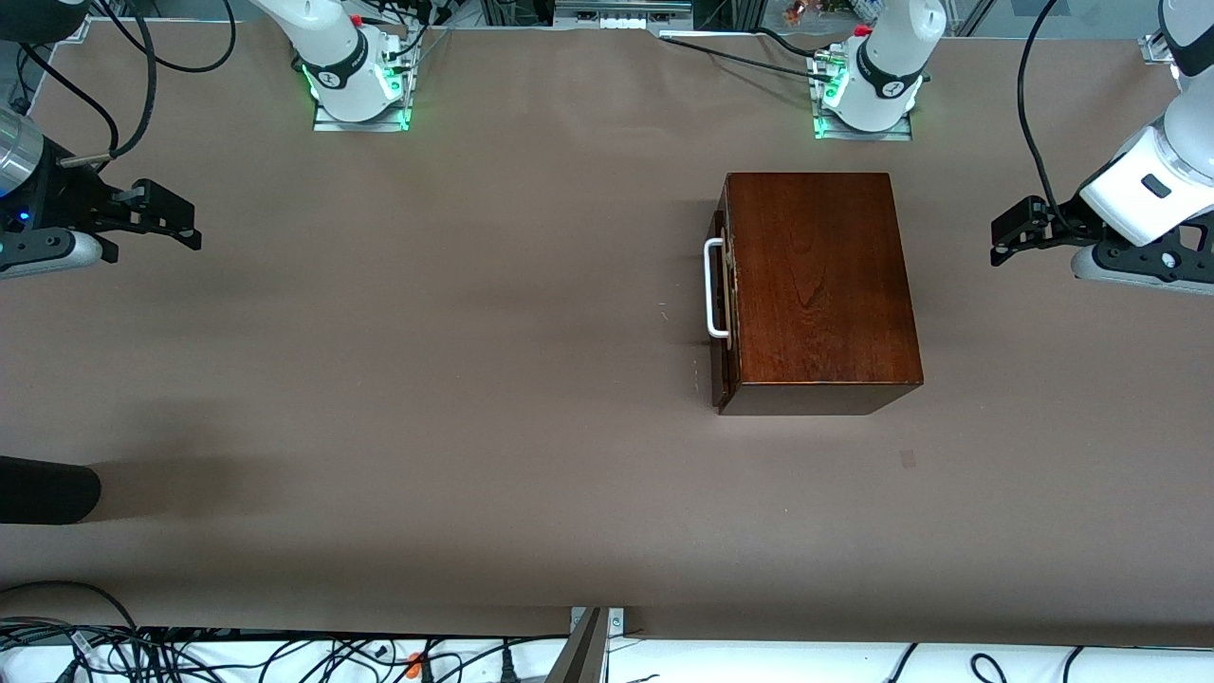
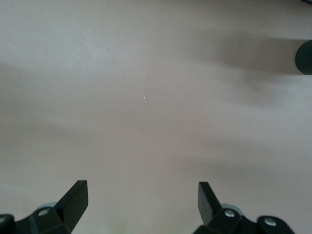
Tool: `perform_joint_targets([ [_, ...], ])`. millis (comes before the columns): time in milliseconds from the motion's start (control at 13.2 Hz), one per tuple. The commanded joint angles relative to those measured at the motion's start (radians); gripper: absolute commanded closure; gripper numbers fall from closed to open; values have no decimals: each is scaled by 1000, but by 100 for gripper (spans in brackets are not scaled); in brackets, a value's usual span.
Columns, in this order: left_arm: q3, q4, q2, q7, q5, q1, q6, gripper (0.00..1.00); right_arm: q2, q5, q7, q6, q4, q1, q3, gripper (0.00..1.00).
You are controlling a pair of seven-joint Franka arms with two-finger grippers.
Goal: Open drawer, take yellow block, close drawer
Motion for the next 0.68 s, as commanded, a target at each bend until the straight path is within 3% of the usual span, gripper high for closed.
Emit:
perform_joint_targets([
  [0, -1, 15, 4, 17, 10, -2, -16, 0, 6, -5, 9, -11, 20, -8, 6, 0],
  [607, -5, 14, 18, 19, 7, -5, -91, 0, 6, -5, 9, -11, 20, -10, 6, 0],
])
